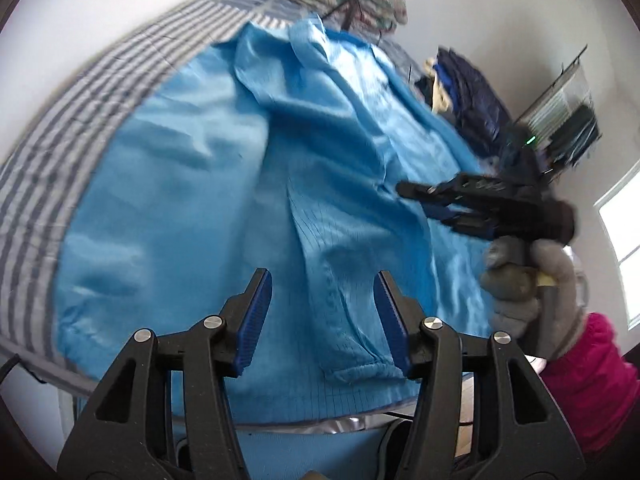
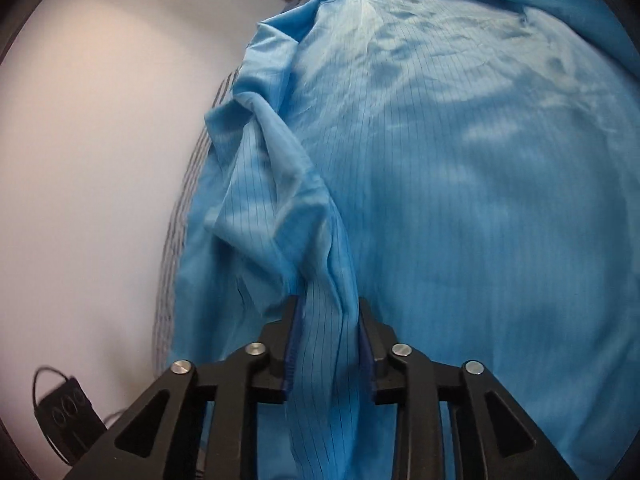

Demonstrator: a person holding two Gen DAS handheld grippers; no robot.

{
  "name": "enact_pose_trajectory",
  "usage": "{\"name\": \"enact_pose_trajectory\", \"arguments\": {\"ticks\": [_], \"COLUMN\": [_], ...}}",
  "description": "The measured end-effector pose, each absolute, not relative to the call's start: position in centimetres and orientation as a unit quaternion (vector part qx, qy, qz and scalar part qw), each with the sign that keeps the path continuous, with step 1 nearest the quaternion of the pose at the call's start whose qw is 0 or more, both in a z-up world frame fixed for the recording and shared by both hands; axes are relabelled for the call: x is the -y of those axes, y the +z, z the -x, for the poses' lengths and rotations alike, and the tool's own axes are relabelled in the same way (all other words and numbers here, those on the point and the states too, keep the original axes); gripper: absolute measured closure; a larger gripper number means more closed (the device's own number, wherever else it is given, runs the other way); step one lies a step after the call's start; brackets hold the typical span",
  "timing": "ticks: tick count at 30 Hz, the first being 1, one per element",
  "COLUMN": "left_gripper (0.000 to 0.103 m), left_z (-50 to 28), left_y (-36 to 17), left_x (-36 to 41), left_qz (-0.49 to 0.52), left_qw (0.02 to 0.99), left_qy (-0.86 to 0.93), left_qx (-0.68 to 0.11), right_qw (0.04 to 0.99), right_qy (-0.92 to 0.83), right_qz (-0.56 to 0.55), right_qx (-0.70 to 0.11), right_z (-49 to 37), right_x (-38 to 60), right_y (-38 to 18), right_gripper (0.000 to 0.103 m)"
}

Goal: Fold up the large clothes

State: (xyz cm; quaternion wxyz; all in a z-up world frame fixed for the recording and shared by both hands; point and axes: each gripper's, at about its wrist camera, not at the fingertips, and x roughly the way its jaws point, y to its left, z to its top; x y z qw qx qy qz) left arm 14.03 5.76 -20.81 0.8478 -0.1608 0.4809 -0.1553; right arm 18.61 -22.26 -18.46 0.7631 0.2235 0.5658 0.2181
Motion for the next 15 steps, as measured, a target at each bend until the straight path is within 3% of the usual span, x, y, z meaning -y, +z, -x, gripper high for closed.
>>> {"name": "enact_pose_trajectory", "arguments": {"ticks": [4, 5, 7, 15], "left_gripper": [0.049, 0.053, 0.103, 0.103], "left_z": [-14.9, -15.2, -15.7, -12.8], "left_y": [-23.0, -23.7, -24.5, -19.4], "left_x": [-4.0, -3.6, -2.8, -5.1], "left_qz": [0.14, 0.14, 0.136, 0.127], "left_qw": [0.838, 0.834, 0.829, 0.876], "left_qy": [-0.143, -0.143, -0.148, -0.14], "left_qx": [-0.508, -0.514, -0.523, -0.443], "right_qw": [0.782, 0.785, 0.788, 0.812], "right_qy": [0.217, 0.219, 0.221, 0.212], "right_qz": [-0.148, -0.136, -0.119, -0.06], "right_qx": [-0.565, -0.564, -0.562, -0.54], "right_z": [-17.1, -16.7, -16.1, -20.1], "right_x": [21.3, 21.2, 21.3, 19.7], "right_y": [-16.9, -16.8, -16.9, -17.0], "right_gripper": [0.056, 0.056, 0.056, 0.056]}}
